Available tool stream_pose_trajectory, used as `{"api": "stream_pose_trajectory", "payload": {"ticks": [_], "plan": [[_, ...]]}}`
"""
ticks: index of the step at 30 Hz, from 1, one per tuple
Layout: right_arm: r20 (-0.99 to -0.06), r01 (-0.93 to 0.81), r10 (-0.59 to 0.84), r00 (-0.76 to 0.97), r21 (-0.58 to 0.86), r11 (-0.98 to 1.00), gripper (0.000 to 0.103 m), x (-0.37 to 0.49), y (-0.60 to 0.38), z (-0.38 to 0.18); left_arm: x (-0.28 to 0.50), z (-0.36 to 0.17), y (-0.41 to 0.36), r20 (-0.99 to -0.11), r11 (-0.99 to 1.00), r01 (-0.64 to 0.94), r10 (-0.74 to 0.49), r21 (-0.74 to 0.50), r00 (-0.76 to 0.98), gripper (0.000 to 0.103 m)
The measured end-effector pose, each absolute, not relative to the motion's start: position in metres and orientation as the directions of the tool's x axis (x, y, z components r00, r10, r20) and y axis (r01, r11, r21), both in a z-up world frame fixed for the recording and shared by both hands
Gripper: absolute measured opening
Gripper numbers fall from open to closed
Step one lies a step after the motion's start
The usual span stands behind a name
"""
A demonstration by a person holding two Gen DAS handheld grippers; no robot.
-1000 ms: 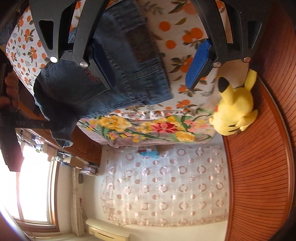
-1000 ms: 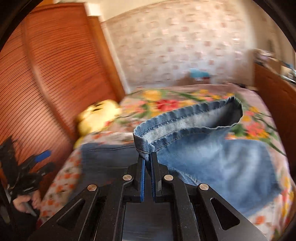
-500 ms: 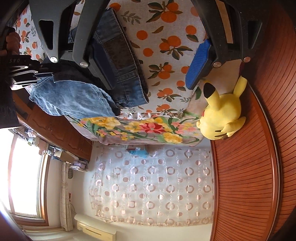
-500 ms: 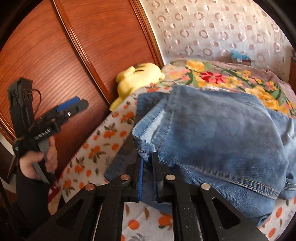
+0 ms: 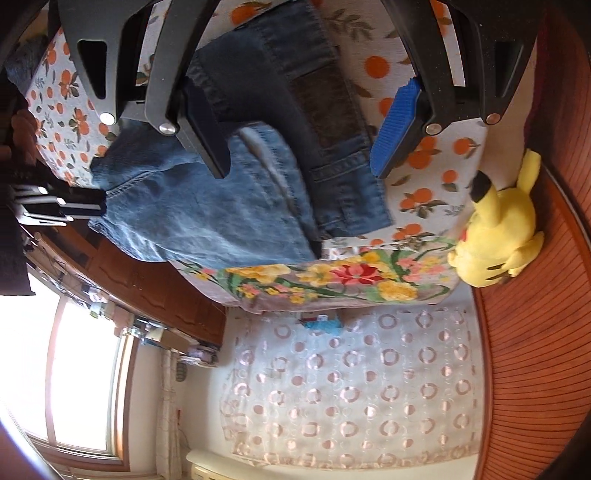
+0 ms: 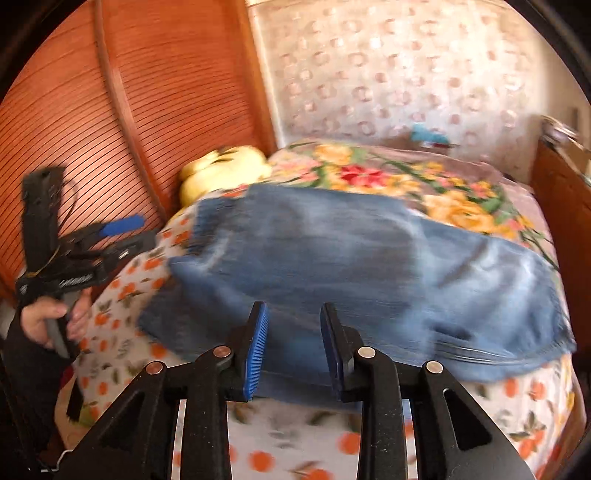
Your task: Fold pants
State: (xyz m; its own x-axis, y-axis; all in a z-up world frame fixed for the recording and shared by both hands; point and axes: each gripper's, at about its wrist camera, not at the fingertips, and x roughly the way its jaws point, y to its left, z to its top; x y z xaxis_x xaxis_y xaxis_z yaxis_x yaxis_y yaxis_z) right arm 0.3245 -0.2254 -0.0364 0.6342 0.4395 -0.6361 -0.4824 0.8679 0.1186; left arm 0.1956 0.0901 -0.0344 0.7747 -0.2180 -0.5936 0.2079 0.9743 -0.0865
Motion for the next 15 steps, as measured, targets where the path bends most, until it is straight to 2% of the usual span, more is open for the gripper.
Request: {"api": "stream_pose_trajectory", "payload": {"ticks": [3,10,15], "plan": [[-0.651,-0.41,0.375,0.66,0.105,0.906,0.031,0.333,-0.242,-0.047,0.205,-0.034,0.075,-0.6,0.967,0.238,-0.246,-0.093,0.762,0.079],[-0.693,-0.415,0.36,0.624,0.096,0.905,0.031,0.319,-0.233,-0.068,0.218,-0.04,0.052,-0.627,0.958,0.273,-0.263,-0.084,0.733,0.079],[-0.698,-0.393,0.372,0.612,0.139,0.909,0.035,0.312,-0.246,-0.068,0.208,-0.055,0.049,-0.664,0.935,0.315,-0.339,-0.162,0.667,0.079]]}}
